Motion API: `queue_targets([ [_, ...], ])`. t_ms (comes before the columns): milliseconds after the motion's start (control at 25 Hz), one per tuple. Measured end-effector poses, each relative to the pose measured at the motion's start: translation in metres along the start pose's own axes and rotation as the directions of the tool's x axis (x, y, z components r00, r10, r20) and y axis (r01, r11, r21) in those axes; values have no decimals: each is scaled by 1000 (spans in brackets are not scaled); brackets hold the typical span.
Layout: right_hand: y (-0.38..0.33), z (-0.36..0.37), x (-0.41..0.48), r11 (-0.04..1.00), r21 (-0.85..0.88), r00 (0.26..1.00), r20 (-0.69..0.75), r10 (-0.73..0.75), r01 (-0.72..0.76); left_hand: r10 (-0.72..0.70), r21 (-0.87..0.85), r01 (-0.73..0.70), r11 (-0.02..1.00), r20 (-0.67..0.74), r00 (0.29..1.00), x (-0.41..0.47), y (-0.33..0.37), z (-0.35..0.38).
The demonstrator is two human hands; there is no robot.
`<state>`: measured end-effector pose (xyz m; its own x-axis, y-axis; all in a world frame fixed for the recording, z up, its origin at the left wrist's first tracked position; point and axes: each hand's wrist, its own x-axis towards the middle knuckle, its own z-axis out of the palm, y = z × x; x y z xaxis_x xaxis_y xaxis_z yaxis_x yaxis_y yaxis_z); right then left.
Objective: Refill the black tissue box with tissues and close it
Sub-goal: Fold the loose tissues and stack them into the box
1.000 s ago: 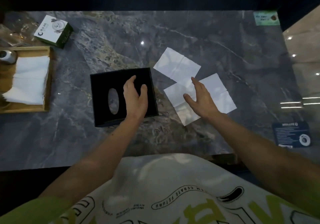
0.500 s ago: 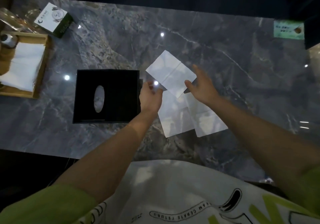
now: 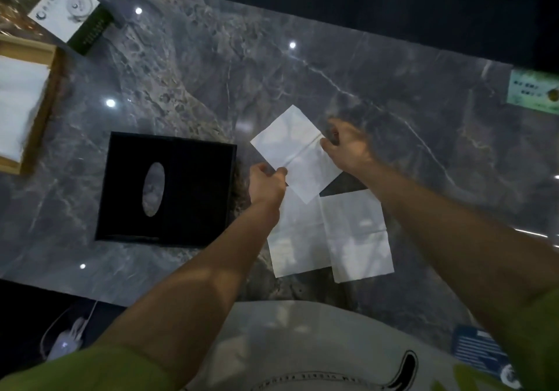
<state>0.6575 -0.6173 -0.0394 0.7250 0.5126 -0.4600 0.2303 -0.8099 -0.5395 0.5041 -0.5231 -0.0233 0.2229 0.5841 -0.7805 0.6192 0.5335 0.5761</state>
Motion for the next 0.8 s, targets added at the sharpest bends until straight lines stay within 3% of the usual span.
queue_targets([
  [200, -7, 4, 16, 1000, 7, 999, 28, 19, -20, -37, -49, 35, 998, -36, 999, 14, 6, 9],
  [360, -13, 11, 25, 970, 184, 987, 54, 153, -161, -112, -111, 108, 988, -35, 993, 23, 9, 11],
  [560, -15, 12, 22, 894, 325, 951, 134, 280, -309, -106, -119, 110, 987, 35, 994, 25, 7, 5],
  [800, -13, -8, -2, 769, 559, 951, 199, 239, -310, -95, -86, 101, 991, 74, 993, 22, 9, -6],
])
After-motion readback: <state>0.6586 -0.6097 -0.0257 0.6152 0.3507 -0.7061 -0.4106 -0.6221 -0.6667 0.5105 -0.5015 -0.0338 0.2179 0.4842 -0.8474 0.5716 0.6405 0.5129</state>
